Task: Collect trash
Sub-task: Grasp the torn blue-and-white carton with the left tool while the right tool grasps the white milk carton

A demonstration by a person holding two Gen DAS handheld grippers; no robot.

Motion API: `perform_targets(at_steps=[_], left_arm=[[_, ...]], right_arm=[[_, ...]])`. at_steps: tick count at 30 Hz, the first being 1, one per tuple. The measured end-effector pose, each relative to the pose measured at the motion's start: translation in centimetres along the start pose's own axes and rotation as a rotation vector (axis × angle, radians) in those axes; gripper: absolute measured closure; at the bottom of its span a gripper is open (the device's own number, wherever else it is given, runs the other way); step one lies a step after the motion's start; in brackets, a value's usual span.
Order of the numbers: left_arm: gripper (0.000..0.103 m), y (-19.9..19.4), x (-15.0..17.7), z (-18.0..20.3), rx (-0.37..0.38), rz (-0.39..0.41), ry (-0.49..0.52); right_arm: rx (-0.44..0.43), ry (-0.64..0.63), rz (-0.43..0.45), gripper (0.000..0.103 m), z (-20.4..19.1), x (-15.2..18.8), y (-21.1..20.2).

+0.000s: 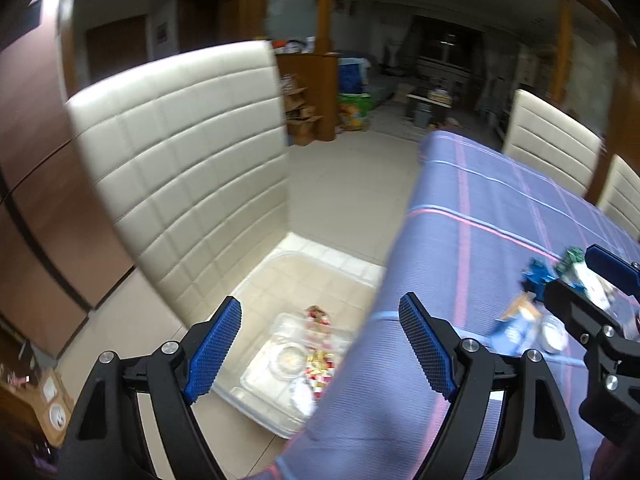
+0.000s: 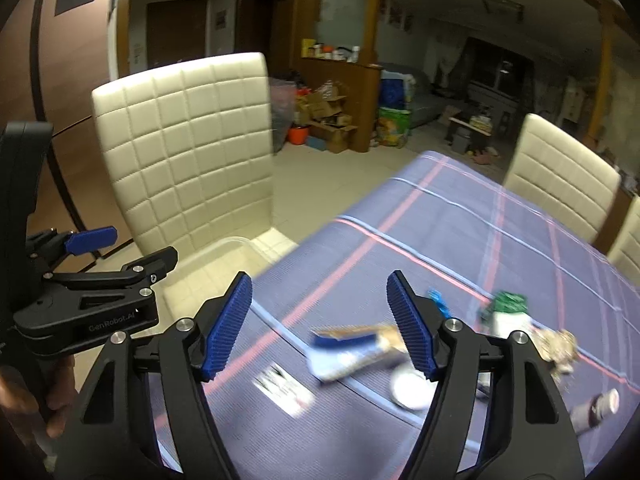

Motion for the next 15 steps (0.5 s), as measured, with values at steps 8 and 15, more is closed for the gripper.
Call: perform_targets(at_steps=[8, 15], left_arm=[[0.024, 0.0, 0.8, 8.5, 0.095, -0.003, 0.131], [0.024, 1.3, 2.3, 13.6, 0.135, -0.042, 0.212]], right_arm=[[0.149, 0.070, -0.011, 0.036, 7.1, 4.6, -2.9], [0.216, 0.156, -0.068, 0.036, 12.8, 8.0, -3.5]])
Point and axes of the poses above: each gripper's, at about its wrist camera, not at the fingertips, and y roughly the way its jaws point, z to its right, x to its underside, the point moved 2 cm from there along y, roughly the way its jaws point, and after that the axes turned 9 degrees about x, right-handed, at the moved point
